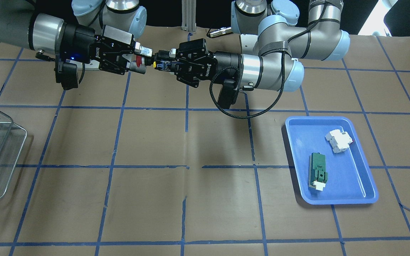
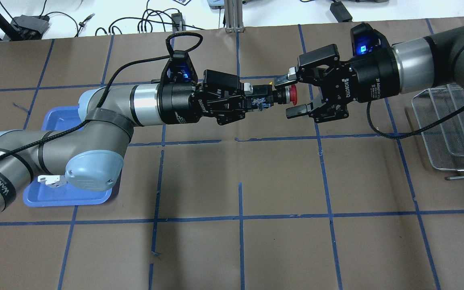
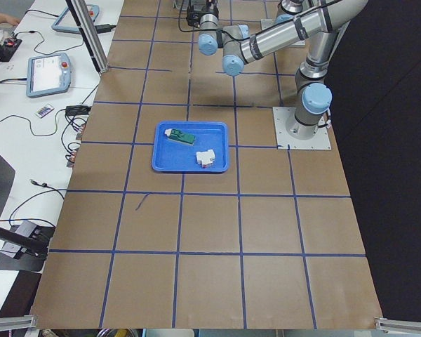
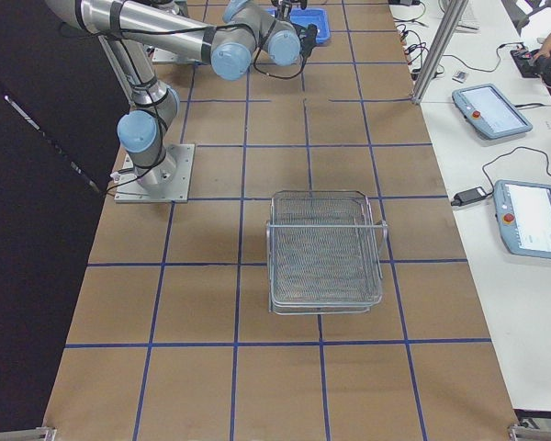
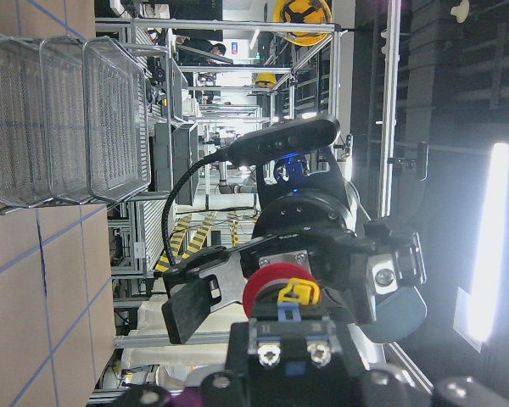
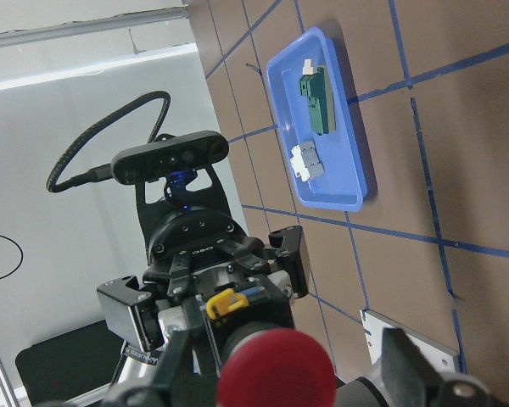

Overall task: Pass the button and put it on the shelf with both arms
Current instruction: 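Open the left gripper and pull it back from the button, then carry the button with the right gripper into the mesh basket while the left arm retracts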

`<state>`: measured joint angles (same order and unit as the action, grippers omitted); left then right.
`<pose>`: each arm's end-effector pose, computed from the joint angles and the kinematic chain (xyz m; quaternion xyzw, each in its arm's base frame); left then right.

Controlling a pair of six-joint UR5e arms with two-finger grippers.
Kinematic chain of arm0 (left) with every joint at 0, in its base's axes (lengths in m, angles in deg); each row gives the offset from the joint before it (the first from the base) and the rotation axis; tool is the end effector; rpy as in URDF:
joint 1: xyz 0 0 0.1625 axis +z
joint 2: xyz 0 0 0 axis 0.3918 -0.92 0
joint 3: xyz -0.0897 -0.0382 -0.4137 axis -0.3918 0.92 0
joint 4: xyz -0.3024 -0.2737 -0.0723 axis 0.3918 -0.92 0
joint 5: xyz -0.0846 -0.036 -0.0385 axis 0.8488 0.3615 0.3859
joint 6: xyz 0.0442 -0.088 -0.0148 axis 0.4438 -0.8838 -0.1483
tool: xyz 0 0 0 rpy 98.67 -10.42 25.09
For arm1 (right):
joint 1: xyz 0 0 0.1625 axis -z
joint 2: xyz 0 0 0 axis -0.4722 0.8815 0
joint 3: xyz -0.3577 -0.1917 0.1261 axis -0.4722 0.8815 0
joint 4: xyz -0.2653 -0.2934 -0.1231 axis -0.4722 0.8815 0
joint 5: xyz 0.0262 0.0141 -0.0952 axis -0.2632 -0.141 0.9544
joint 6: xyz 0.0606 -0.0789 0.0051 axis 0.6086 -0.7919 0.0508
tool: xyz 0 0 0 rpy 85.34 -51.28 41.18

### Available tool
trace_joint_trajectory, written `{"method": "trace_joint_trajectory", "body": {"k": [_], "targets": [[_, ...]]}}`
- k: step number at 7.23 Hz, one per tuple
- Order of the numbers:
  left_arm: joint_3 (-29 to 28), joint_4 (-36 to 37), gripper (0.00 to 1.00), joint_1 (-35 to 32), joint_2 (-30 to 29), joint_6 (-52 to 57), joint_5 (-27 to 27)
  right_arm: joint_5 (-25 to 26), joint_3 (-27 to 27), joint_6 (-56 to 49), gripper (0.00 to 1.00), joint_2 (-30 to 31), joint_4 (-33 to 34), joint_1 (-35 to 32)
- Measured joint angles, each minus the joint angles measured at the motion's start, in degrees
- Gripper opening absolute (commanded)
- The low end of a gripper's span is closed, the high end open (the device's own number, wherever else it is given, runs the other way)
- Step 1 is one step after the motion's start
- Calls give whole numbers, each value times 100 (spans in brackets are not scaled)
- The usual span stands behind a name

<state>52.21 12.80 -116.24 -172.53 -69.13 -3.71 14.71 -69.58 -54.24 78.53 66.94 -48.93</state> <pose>-0.2579 -0.4539 0.3589 -0.0084 -0.6725 -0.0202 0.7398 0.1274 -0.4473 0.4344 0.0963 0.8171 0.0715 0.5639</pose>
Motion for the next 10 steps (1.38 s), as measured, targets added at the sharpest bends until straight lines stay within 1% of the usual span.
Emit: {"method": "trace_joint_trajectory", "body": {"k": [1, 2, 3, 4, 7, 8, 9, 10], "targets": [[-8, 0, 0, 0, -3, 0, 0, 8, 12, 15, 37, 32, -35, 7], [-12, 0, 12, -2, -11, 2, -1, 28, 24, 32, 31, 86, -97, 15], [-18, 0, 71, -2, -6, 1, 1, 60, 33, 43, 29, 131, -176, 25], [-24, 1, 100, 2, -3, -7, 7, 84, 44, 50, 29, 155, -222, 35], [-102, 2, 100, -2, 3, -130, 20, 95, 68, 120, 29, 167, -224, 47], [-211, 13, 100, 27, 12, -282, 13, 99, 73, 137, 29, 166, -192, 55], [-416, 43, 100, 117, 10, -561, -162, 179, 111, 143, 28, 167, -162, 93], [-678, 81, 100, 313, -1, -869, -704, 448, 258, 157, 28, 176, -139, 198]]}}
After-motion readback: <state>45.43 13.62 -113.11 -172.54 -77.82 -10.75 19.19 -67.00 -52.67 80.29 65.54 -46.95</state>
